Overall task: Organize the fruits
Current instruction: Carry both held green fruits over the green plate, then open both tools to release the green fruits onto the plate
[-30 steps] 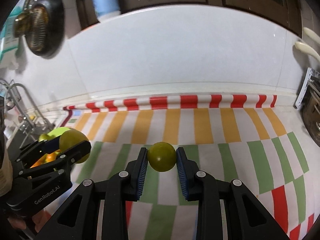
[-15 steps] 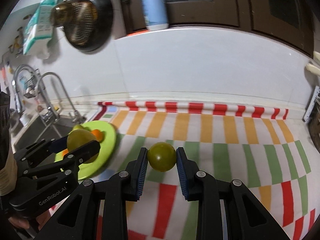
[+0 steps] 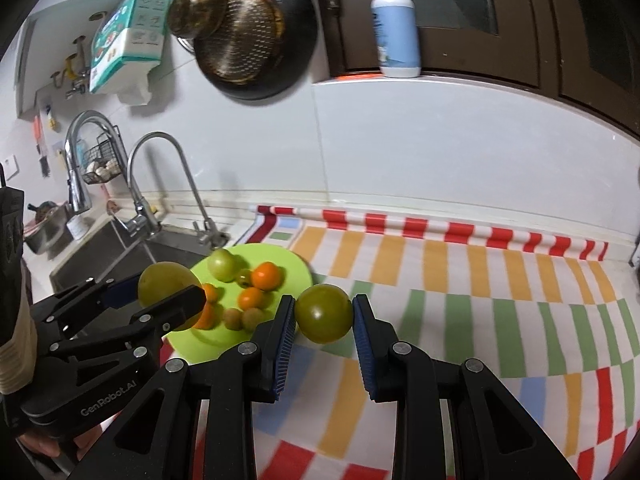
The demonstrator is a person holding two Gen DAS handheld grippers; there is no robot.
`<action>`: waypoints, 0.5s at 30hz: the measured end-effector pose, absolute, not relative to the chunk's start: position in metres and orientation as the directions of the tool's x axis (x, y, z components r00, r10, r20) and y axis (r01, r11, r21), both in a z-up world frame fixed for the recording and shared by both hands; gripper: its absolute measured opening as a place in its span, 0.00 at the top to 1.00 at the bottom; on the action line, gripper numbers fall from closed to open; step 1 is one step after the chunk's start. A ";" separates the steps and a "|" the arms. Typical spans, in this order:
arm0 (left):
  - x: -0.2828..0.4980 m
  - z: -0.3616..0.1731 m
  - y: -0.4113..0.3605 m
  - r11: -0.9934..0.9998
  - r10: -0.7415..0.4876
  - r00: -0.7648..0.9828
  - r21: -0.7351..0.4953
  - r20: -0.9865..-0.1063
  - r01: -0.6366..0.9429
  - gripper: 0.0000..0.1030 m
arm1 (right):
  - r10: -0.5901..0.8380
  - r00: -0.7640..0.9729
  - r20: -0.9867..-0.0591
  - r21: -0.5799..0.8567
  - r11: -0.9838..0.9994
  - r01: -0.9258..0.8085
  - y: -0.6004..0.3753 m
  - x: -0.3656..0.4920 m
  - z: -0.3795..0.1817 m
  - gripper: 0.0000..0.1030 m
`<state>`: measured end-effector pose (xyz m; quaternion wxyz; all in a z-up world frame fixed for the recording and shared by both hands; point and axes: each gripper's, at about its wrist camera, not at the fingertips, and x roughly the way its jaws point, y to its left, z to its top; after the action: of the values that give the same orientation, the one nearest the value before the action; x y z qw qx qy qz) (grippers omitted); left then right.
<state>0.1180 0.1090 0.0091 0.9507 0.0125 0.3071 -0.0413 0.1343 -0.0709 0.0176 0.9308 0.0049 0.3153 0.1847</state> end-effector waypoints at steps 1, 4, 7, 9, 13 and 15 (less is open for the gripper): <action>0.118 0.010 0.113 0.997 -0.067 0.809 -0.001 -0.585 0.082 0.53 | 0.349 0.732 -0.585 0.126 0.931 -0.344 -0.067 0.134 0.017 0.71; 0.117 0.011 0.127 0.997 -0.060 0.809 0.002 -0.584 0.076 0.53 | 0.359 0.728 -0.583 0.127 0.926 -0.355 -0.053 0.135 0.016 0.71; 0.118 0.010 0.138 0.997 -0.054 0.808 0.012 -0.586 0.075 0.53 | 0.367 0.724 -0.584 0.131 0.923 -0.362 -0.039 0.140 0.014 0.71; 0.121 0.007 0.147 0.997 -0.050 0.804 0.017 -0.593 0.074 0.53 | 0.371 0.717 -0.589 0.137 0.921 -0.364 -0.031 0.143 0.010 0.71; 0.127 0.000 0.159 0.996 -0.055 0.796 0.022 -0.602 0.086 0.53 | 0.375 0.702 -0.605 0.139 0.918 -0.370 -0.015 0.152 0.001 0.71; 0.131 -0.005 0.163 0.995 -0.060 0.790 0.023 -0.610 0.093 0.53 | 0.373 0.693 -0.616 0.138 0.918 -0.372 -0.008 0.158 -0.005 0.71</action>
<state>0.1315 0.1635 -0.0048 0.9458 0.0259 0.3212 -0.0406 0.1576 -0.0079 -0.0051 0.9201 0.0010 0.3351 0.2026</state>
